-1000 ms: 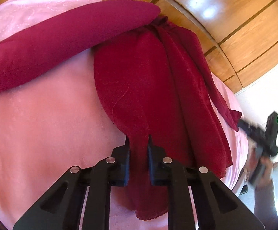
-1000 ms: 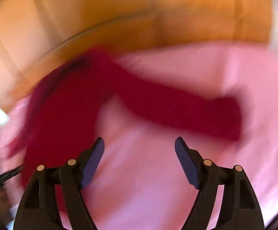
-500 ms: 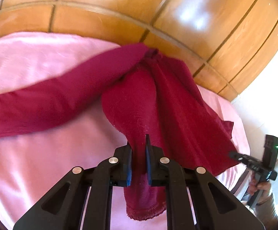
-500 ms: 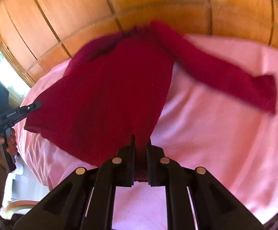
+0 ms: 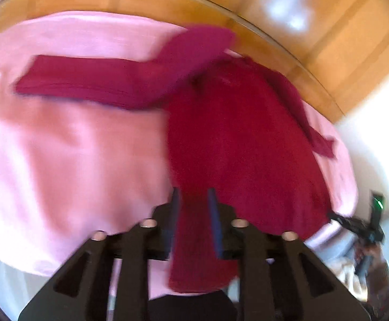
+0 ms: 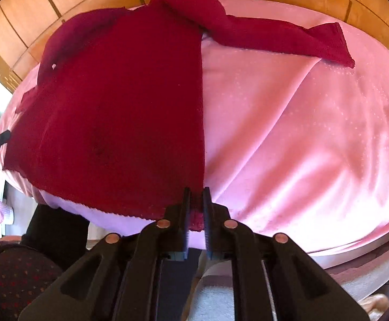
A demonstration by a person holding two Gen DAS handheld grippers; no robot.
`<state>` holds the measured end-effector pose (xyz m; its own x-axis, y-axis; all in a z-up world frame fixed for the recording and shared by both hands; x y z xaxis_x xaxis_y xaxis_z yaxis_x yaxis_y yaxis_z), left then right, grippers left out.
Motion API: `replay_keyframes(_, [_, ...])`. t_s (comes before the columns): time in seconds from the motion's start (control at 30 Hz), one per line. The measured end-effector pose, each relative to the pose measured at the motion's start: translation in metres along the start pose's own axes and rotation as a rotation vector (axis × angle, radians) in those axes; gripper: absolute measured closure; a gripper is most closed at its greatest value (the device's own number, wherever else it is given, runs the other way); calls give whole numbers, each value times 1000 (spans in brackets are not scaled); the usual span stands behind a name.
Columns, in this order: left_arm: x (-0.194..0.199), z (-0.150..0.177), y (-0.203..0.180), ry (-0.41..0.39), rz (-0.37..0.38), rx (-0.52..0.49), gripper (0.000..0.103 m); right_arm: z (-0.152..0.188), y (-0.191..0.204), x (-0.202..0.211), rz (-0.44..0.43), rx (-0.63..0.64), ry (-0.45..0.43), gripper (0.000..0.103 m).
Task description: Fold small clothes
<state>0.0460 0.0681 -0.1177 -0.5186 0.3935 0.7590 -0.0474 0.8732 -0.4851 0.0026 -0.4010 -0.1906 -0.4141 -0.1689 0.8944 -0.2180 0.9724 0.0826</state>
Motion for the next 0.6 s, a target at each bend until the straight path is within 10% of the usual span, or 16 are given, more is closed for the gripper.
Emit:
replay_keyframes(0.07, [16, -19, 28, -88, -43, 78, 41, -12, -9, 10, 83, 28, -37, 33])
replay_keyframes(0.23, [44, -65, 109, -251, -223, 259, 25, -62, 3, 43, 209, 101, -191, 19])
replay_keyframes(0.47, [31, -118, 179, -313, -271, 429, 26, -113, 109, 9, -106, 157, -254, 8])
replay_keyframes(0.53, [25, -132, 188, -316, -251, 426, 42, -120, 135, -9, -157, 175, -229, 7])
replay_keyframes(0.6, [9, -144, 188, -273, -215, 404, 86, -124, 154, -32, -181, 187, -199, 4])
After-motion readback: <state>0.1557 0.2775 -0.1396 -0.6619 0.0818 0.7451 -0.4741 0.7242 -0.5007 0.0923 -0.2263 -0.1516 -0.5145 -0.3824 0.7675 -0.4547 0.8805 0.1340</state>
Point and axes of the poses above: each gripper's, at about its wrist camera, not at the fingertips, and x roughly against the way its jaws point, y to its left, z to its underside, the point moved 9 cm from there along -x, roughly the way its jaws point, and after that the axes turned 8 degrees about x, right-handed, at the moved point
